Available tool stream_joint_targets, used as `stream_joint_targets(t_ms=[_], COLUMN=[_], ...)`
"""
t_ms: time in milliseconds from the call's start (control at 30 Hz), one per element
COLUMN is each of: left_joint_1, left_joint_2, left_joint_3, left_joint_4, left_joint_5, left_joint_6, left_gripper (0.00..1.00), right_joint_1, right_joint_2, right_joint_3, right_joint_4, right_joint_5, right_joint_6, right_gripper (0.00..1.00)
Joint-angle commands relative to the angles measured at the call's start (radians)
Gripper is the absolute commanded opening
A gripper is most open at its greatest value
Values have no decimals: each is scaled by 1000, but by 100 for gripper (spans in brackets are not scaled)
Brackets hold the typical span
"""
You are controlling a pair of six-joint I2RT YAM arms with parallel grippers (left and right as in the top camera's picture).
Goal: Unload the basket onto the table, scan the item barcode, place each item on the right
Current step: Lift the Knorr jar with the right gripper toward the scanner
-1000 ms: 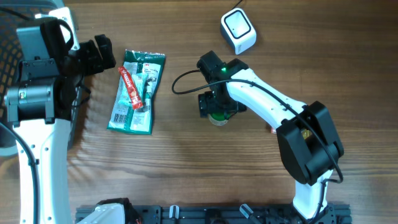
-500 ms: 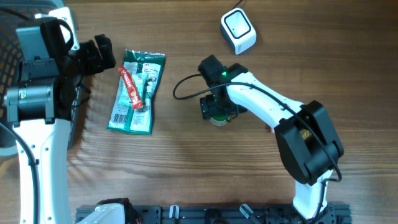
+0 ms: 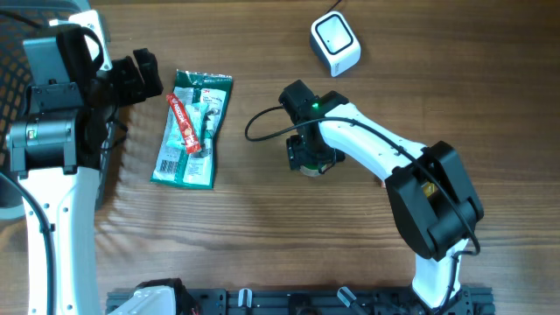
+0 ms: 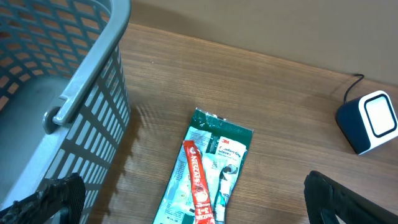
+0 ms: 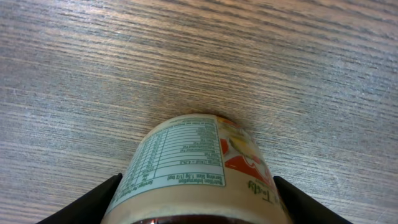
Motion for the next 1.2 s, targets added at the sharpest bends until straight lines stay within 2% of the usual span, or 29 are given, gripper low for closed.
stream_joint_targets(t_ms=[0,433,1167], left_joint_1=[3,3,3], left_joint_2=[2,2,2], left_joint_3=[8,8,8], left_joint_4=[2,2,2], left_joint_5=[-6,-6,-6], left_joint_6=[8,8,8], left_gripper=[100,100,100], right_joint_1=[4,4,4], right_joint_2=[-18,-319,-326], right_joint_3=[-8,-8,-8], right_joint_4=[-6,-140,-179], right_joint_5=[-14,-14,-55], right_joint_6=[32,2,-26], right_gripper=[70,68,68])
